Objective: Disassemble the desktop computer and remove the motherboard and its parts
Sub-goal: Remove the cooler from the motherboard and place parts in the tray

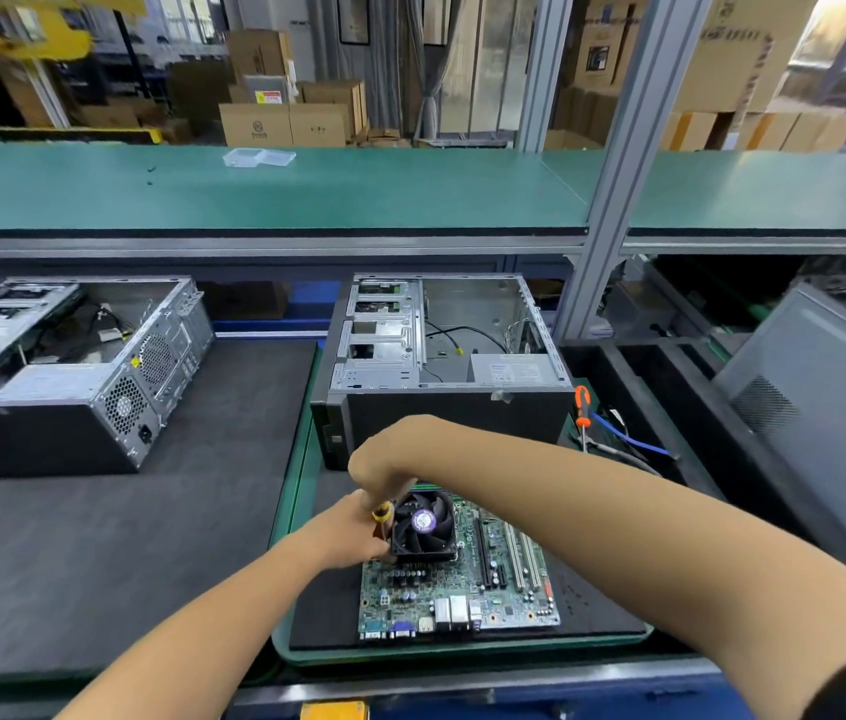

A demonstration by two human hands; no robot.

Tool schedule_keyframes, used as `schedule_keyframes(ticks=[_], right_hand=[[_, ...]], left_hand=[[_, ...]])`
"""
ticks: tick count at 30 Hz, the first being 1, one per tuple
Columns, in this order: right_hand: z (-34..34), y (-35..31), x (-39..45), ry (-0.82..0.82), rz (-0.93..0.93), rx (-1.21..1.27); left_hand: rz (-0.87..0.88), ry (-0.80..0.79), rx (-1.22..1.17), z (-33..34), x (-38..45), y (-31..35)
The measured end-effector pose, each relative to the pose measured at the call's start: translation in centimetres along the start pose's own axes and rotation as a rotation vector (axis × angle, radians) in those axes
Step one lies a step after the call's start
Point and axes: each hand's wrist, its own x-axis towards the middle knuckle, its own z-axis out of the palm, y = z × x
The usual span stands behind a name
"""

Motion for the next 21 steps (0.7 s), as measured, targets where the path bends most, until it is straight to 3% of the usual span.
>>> schedule_keyframes(ticks=[7,9,12,15,18,21], right_hand=[[0.2,-0.6,-0.8,0.081,-0.029,-0.18],[0.7,-0.1,-1.1,0.155,-0.006,-0.055],[1.7,0.3,-1.5,0.292,0.116,0.345],[1.9,0.0,-1.4,0.337,0.276,0.597],[1.7,-0.4,-1.2,0.269,0.36,0.516],[1.4,-0.8,-1.5,0.153,0.256,0.267]], left_hand=[[-0.02,0.062,-0.12,0.6,0.0,0.2],[-0.039,0.065,-0.135,0.6,0.1,0.3],[-0.039,0.046,-0.096,0.6,0.2,0.2],[-0.027,0.063,-0.128,0.6,0.5,0.0],[-0.022,0.065,-0.116,0.6,0.6,0.1],[-0.031,0.059,-0.161,0.8,0.6,0.1]])
